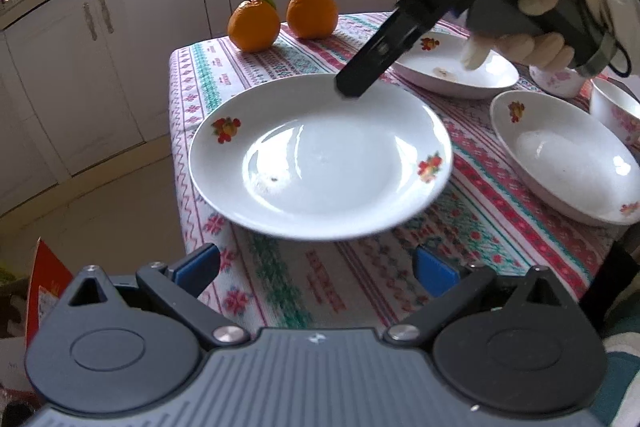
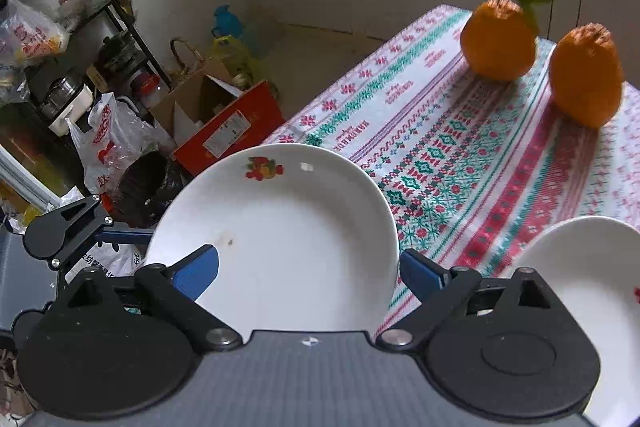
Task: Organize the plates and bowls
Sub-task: 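Lift the white plate off the tablecloth and carry it with both grippers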
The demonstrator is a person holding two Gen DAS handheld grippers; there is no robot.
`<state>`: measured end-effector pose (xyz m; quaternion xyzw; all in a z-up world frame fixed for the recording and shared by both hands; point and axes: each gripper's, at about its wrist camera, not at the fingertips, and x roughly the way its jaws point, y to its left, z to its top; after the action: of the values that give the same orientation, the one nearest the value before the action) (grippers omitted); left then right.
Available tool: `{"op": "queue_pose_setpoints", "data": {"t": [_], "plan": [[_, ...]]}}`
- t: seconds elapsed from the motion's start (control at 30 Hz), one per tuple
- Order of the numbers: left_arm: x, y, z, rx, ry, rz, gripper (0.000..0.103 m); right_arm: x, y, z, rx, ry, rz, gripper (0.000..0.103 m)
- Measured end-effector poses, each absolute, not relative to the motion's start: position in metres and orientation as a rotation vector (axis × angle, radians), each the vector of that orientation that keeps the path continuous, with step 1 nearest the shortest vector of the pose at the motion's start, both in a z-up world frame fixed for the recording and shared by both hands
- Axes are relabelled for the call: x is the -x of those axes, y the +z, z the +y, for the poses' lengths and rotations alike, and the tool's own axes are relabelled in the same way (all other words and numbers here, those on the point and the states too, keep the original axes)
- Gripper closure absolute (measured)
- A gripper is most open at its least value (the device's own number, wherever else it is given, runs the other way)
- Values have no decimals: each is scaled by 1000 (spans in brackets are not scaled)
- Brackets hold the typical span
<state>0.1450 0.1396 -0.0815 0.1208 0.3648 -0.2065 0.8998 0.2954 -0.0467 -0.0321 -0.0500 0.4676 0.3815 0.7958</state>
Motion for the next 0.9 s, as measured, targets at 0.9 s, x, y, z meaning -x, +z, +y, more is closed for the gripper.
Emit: {"op": "queue_pose_setpoints", "data": {"t": [0.9], "plan": [[-53, -52, 41, -251, -400, 641, 1, -83, -17, -197, 20, 497, 821, 0]]}}
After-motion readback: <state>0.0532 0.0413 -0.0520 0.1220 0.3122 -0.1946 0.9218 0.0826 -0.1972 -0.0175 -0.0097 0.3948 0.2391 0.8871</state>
